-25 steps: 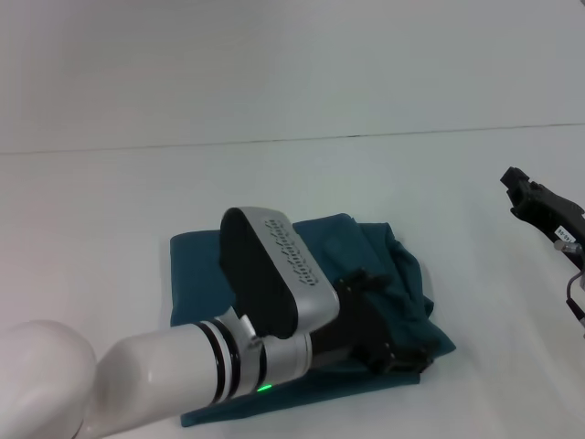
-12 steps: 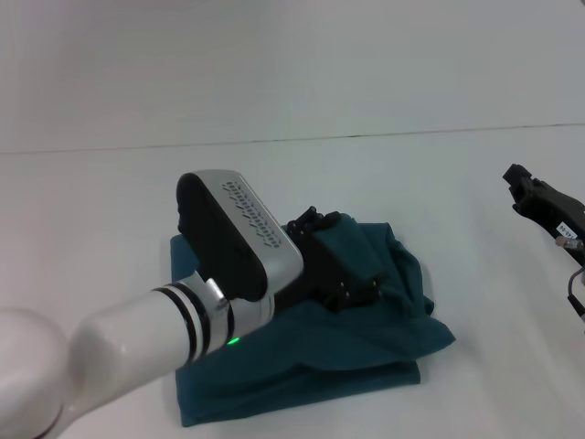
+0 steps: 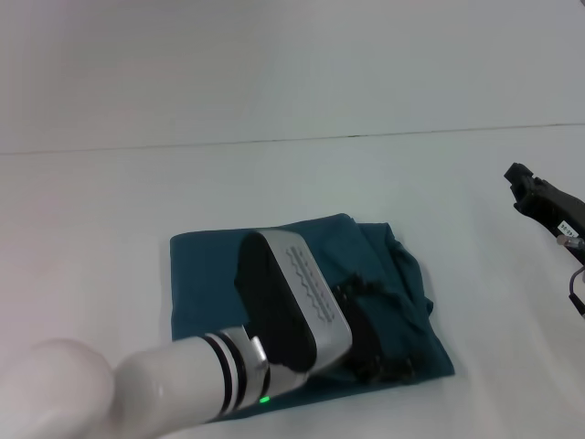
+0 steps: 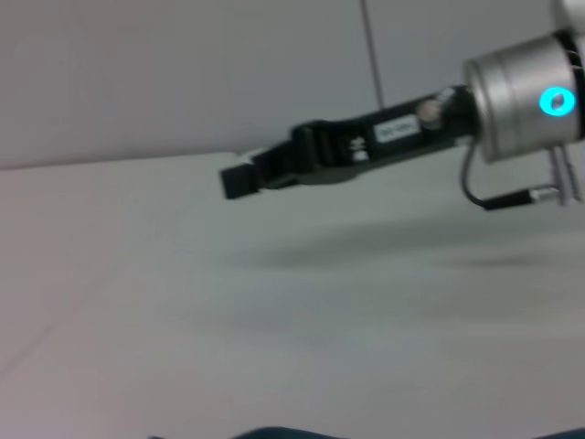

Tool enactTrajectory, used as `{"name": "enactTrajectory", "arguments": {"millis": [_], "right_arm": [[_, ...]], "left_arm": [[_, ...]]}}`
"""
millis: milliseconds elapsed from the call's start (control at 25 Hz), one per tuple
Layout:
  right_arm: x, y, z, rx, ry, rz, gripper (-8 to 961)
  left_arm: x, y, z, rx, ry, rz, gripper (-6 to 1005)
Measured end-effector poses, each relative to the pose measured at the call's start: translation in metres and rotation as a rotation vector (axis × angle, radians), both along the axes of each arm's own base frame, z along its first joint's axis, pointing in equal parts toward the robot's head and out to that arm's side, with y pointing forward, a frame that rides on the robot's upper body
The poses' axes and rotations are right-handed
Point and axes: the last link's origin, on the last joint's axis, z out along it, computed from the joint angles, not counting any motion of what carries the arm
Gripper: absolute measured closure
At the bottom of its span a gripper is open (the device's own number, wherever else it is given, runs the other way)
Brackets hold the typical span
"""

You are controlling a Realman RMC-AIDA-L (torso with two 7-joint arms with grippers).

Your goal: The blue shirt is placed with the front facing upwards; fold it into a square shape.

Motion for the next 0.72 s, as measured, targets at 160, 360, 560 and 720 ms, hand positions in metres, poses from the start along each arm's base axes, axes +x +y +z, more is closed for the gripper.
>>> {"name": "enactTrajectory", "arguments": {"millis": [160, 360, 560, 720], "right_arm": [[0.001, 0.000, 0.001, 0.002, 0.000, -0.003, 904], [0.003, -0.001, 0.002, 0.009, 0.003, -0.010, 904], [0.003, -0.002, 0.002, 0.010, 0.004, -0.012, 904], [0.002, -0.002, 0.002, 0.009, 0.006, -0.006, 903]], "left_arm": [[-0.003, -0.006, -0.004, -0.023, 0.010, -0.004, 35], [0.002, 0.003, 0.006, 0.025, -0.034, 0.032, 35], [-0.003, 0.034, 0.027, 0.196, -0.066, 0.141, 35], [-0.010, 0.053, 0.035, 0.339, 0.004, 0.157, 35]]}}
